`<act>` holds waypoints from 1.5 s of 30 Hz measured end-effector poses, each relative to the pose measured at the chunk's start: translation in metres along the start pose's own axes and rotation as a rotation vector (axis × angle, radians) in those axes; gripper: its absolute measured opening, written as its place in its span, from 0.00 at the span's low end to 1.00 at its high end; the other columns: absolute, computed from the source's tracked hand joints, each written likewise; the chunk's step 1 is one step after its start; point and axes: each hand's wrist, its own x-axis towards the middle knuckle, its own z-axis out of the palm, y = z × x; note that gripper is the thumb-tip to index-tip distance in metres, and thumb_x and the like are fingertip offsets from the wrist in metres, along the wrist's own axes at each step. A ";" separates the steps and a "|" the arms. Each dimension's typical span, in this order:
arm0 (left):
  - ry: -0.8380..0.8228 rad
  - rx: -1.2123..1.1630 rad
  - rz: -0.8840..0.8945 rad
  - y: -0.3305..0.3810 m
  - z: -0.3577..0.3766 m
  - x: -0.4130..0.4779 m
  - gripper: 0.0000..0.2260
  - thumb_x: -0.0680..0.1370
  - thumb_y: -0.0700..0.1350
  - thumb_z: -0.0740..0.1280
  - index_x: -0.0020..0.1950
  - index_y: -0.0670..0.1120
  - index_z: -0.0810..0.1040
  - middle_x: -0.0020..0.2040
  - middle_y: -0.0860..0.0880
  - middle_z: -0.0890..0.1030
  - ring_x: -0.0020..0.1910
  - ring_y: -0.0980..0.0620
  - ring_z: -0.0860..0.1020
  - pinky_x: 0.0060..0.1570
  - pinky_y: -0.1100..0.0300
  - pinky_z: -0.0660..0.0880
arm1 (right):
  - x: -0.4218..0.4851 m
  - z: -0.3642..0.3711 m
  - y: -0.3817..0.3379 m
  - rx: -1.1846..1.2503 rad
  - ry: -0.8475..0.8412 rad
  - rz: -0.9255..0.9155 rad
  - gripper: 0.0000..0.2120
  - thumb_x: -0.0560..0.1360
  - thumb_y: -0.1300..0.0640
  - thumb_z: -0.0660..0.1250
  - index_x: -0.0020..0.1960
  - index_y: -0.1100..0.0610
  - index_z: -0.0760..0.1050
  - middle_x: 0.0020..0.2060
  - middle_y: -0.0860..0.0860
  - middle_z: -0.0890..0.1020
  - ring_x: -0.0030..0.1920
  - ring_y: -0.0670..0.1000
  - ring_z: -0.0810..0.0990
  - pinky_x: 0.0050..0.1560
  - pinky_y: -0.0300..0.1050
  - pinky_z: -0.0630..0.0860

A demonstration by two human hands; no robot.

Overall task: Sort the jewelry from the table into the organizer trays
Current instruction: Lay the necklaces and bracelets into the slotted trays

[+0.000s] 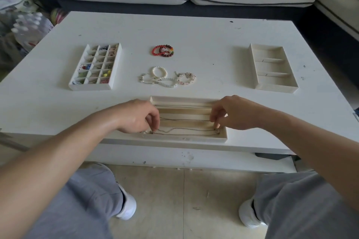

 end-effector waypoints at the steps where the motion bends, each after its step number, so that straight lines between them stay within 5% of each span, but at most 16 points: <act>1: -0.024 0.009 -0.004 0.001 0.001 0.000 0.19 0.72 0.32 0.62 0.45 0.55 0.83 0.46 0.60 0.85 0.52 0.60 0.82 0.54 0.58 0.79 | 0.000 -0.001 0.000 0.001 -0.022 -0.004 0.15 0.73 0.65 0.62 0.47 0.48 0.81 0.38 0.39 0.86 0.45 0.39 0.82 0.46 0.40 0.78; 10: -0.060 0.125 -0.074 -0.005 0.000 0.005 0.18 0.75 0.36 0.59 0.45 0.55 0.84 0.47 0.58 0.85 0.51 0.54 0.82 0.55 0.54 0.79 | 0.001 0.005 0.002 -0.108 -0.150 0.018 0.19 0.74 0.65 0.58 0.52 0.47 0.81 0.43 0.37 0.85 0.52 0.40 0.81 0.60 0.44 0.77; 22: -0.021 0.202 -0.038 0.004 0.000 0.003 0.15 0.75 0.36 0.61 0.46 0.56 0.81 0.45 0.60 0.83 0.49 0.56 0.80 0.53 0.53 0.79 | 0.007 0.007 0.004 -0.091 -0.111 0.046 0.15 0.75 0.62 0.61 0.44 0.44 0.81 0.40 0.39 0.85 0.47 0.42 0.82 0.55 0.45 0.80; 26: 0.143 0.113 -0.046 -0.002 -0.007 0.005 0.12 0.76 0.38 0.66 0.43 0.55 0.80 0.47 0.57 0.81 0.47 0.56 0.79 0.50 0.55 0.78 | 0.007 0.006 0.003 -0.046 -0.079 0.025 0.16 0.75 0.64 0.59 0.45 0.47 0.81 0.38 0.40 0.86 0.43 0.41 0.82 0.50 0.43 0.80; 31: 0.021 -0.041 -0.284 -0.014 0.000 0.008 0.04 0.78 0.44 0.69 0.52 0.47 0.77 0.41 0.44 0.83 0.31 0.49 0.76 0.27 0.62 0.72 | 0.007 0.006 -0.002 -0.002 -0.043 0.002 0.16 0.74 0.65 0.57 0.44 0.48 0.80 0.36 0.39 0.85 0.36 0.40 0.80 0.39 0.38 0.76; 36: 0.002 -0.183 -0.359 -0.018 0.010 0.012 0.15 0.76 0.44 0.75 0.57 0.41 0.76 0.47 0.41 0.86 0.31 0.51 0.79 0.23 0.63 0.71 | 0.007 0.009 -0.010 0.031 0.003 -0.027 0.16 0.73 0.65 0.57 0.43 0.49 0.80 0.35 0.40 0.85 0.33 0.43 0.80 0.35 0.38 0.76; 45: 0.050 -0.285 -0.339 -0.024 0.008 0.016 0.05 0.73 0.34 0.75 0.37 0.38 0.85 0.33 0.43 0.85 0.29 0.52 0.79 0.31 0.63 0.77 | 0.013 0.012 -0.016 0.020 0.005 -0.030 0.16 0.73 0.65 0.57 0.42 0.47 0.79 0.36 0.40 0.85 0.29 0.43 0.76 0.29 0.35 0.70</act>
